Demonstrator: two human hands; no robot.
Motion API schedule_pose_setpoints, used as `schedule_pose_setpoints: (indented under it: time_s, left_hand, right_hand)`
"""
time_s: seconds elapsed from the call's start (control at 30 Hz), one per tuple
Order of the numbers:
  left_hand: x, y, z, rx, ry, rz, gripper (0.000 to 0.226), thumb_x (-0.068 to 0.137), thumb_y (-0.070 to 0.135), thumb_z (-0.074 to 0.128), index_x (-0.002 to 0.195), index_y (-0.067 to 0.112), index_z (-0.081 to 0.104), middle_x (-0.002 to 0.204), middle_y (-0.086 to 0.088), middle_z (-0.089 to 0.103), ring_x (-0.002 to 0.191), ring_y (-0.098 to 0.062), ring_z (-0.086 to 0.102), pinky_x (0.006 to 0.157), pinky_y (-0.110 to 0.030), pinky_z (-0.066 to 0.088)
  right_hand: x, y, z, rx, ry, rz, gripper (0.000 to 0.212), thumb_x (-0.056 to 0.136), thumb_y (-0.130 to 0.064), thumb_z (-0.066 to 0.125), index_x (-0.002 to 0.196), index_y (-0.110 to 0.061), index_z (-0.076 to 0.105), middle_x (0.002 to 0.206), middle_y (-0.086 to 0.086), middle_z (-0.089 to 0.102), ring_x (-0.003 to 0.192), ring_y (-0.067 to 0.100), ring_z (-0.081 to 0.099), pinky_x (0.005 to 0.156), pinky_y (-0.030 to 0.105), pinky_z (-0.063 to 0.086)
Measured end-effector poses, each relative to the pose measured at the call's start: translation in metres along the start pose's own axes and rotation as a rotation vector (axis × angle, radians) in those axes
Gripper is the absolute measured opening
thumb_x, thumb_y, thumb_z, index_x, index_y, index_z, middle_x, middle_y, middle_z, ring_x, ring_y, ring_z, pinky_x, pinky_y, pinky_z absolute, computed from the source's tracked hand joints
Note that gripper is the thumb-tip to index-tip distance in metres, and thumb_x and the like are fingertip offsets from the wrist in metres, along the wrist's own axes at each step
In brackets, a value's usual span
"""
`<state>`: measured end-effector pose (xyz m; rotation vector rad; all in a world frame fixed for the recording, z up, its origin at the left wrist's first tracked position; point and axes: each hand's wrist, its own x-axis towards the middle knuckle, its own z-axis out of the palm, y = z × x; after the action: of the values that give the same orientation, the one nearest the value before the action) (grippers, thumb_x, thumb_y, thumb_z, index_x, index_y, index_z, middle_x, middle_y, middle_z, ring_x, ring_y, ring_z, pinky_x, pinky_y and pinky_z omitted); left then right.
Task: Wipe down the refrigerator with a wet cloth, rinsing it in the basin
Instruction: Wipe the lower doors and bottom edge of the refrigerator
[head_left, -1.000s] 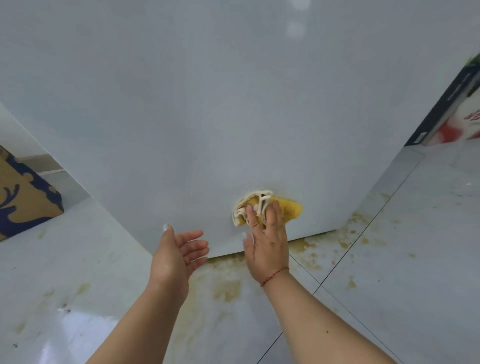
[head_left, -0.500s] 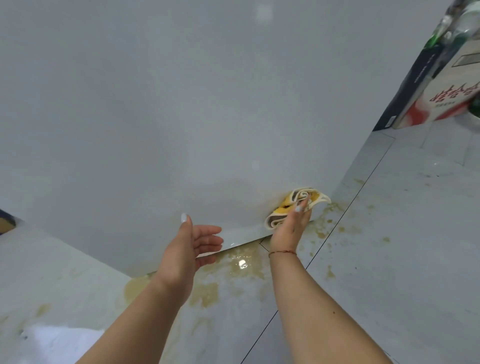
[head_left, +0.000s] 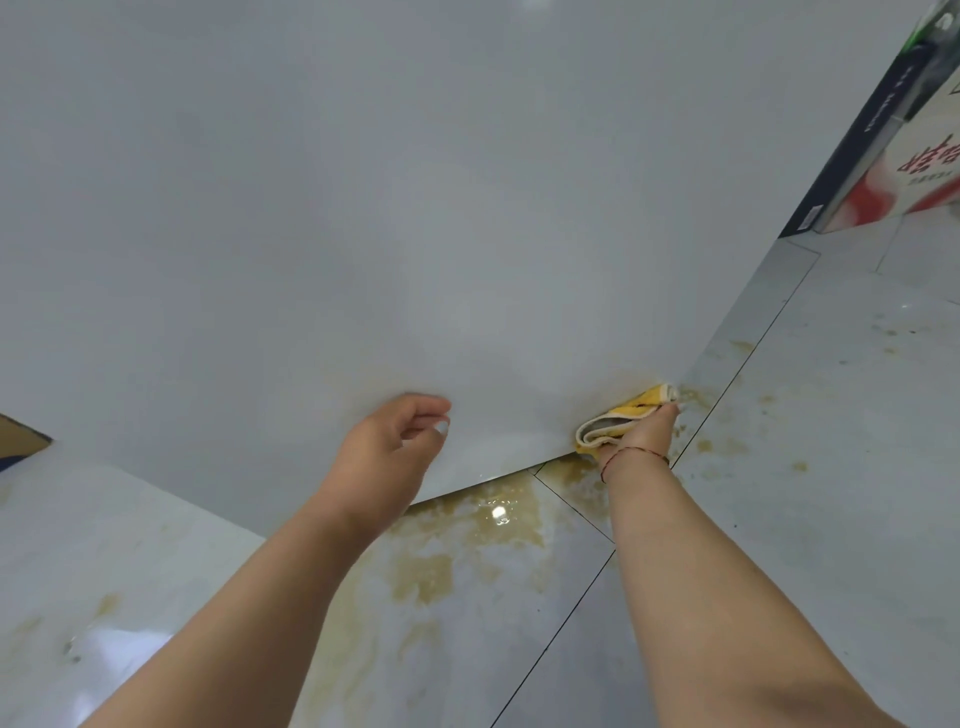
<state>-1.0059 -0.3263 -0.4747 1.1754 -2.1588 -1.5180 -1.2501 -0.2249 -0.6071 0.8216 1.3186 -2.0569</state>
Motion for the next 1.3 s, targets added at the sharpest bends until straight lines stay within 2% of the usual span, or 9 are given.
schedule_pose_setpoints:
  time_s: [0.1, 0.27, 0.43, 0.57, 0.67, 0.73, 0.87, 1.1, 1.3]
  left_hand:
    - [0.002, 0.001, -0.004, 0.070, -0.013, 0.024, 0.021, 0.096, 0.018, 0.055, 0.104, 0.035, 0.065, 0.104, 0.015, 0.069, 0.102, -0.001, 0.061, 0.082, -0.009, 0.043]
    - [0.002, 0.009, -0.017, 0.042, -0.097, -0.031, 0.026, 0.098, 0.016, 0.049, 0.102, 0.034, 0.068, 0.105, 0.012, 0.070, 0.103, -0.002, 0.063, 0.094, -0.024, 0.045]
    - [-0.009, 0.009, -0.033, 0.053, -0.041, -0.053, 0.024, 0.098, 0.018, 0.049, 0.104, 0.028, 0.070, 0.103, 0.011, 0.071, 0.101, -0.005, 0.064, 0.093, -0.028, 0.047]
    - [-0.029, -0.007, -0.049, 0.044, 0.013, -0.136, 0.025, 0.100, 0.014, 0.047, 0.100, 0.018, 0.071, 0.094, 0.000, 0.074, 0.090, -0.015, 0.068, 0.086, -0.034, 0.052]
    - [-0.045, -0.028, -0.061, 0.027, 0.068, -0.227, 0.026, 0.100, 0.012, 0.047, 0.093, 0.016, 0.071, 0.087, -0.004, 0.074, 0.084, -0.020, 0.069, 0.082, -0.036, 0.052]
    - [-0.054, -0.039, -0.071, 0.016, 0.125, -0.280, 0.026, 0.099, 0.010, 0.046, 0.091, 0.014, 0.071, 0.085, -0.006, 0.074, 0.081, -0.021, 0.068, 0.079, -0.035, 0.050]
    - [-0.069, -0.058, -0.091, 0.043, 0.233, -0.342, 0.028, 0.097, 0.010, 0.046, 0.088, 0.016, 0.072, 0.087, -0.005, 0.074, 0.087, -0.023, 0.068, 0.079, -0.035, 0.050]
    - [-0.078, -0.071, -0.122, 0.056, 0.382, -0.354, 0.025, 0.097, 0.022, 0.045, 0.097, 0.026, 0.070, 0.102, 0.005, 0.068, 0.103, -0.017, 0.060, 0.095, -0.043, 0.048]
    - [-0.092, -0.074, -0.134, -0.009, 0.620, -0.335, 0.028, 0.090, 0.033, 0.041, 0.091, 0.021, 0.067, 0.096, -0.001, 0.067, 0.096, -0.021, 0.061, 0.090, -0.052, 0.050]
  right_hand:
    - [-0.001, 0.014, 0.003, 0.041, 0.006, 0.087, 0.066, 0.085, -0.073, 0.036, 0.120, -0.020, 0.053, 0.109, 0.008, 0.061, 0.092, 0.030, 0.060, 0.095, 0.056, 0.045]
    - [-0.025, 0.040, 0.005, 0.077, -0.012, 0.265, 0.075, 0.082, -0.076, 0.036, 0.131, -0.021, 0.049, 0.128, 0.010, 0.053, 0.110, 0.037, 0.054, 0.093, 0.065, 0.040]
    - [-0.054, 0.070, 0.013, 0.125, -0.068, 0.394, 0.067, 0.091, -0.070, 0.029, 0.128, -0.017, 0.047, 0.122, 0.015, 0.046, 0.099, 0.037, 0.049, 0.058, 0.054, 0.045]
    - [-0.081, 0.117, 0.024, 0.185, -0.110, 0.545, 0.066, 0.089, -0.069, 0.034, 0.122, -0.013, 0.044, 0.129, 0.017, 0.047, 0.097, 0.038, 0.053, 0.066, 0.049, 0.054]
    - [-0.101, 0.154, 0.033, 0.223, -0.129, 0.608, 0.063, 0.089, -0.061, 0.036, 0.134, -0.018, 0.043, 0.140, 0.017, 0.043, 0.110, 0.037, 0.053, 0.041, 0.031, 0.049]
    - [-0.117, 0.173, 0.042, 0.247, -0.143, 0.639, 0.056, 0.091, -0.056, 0.036, 0.131, -0.018, 0.046, 0.143, 0.017, 0.041, 0.119, 0.037, 0.049, 0.048, 0.032, 0.050]
    - [-0.155, 0.204, 0.058, 0.269, -0.169, 0.777, 0.051, 0.094, -0.050, 0.039, 0.126, -0.012, 0.050, 0.143, 0.015, 0.041, 0.131, 0.037, 0.041, 0.104, 0.054, 0.037]
    - [-0.200, 0.242, 0.077, 0.299, -0.359, 1.008, 0.083, 0.091, -0.069, 0.027, 0.150, -0.011, 0.023, 0.155, 0.023, 0.020, 0.141, 0.046, 0.019, 0.112, 0.065, 0.015]
    - [-0.225, 0.238, 0.081, 0.359, -0.516, 1.103, 0.096, 0.087, -0.075, 0.021, 0.147, -0.001, 0.024, 0.148, 0.037, 0.023, 0.135, 0.057, 0.021, 0.105, 0.073, 0.018]
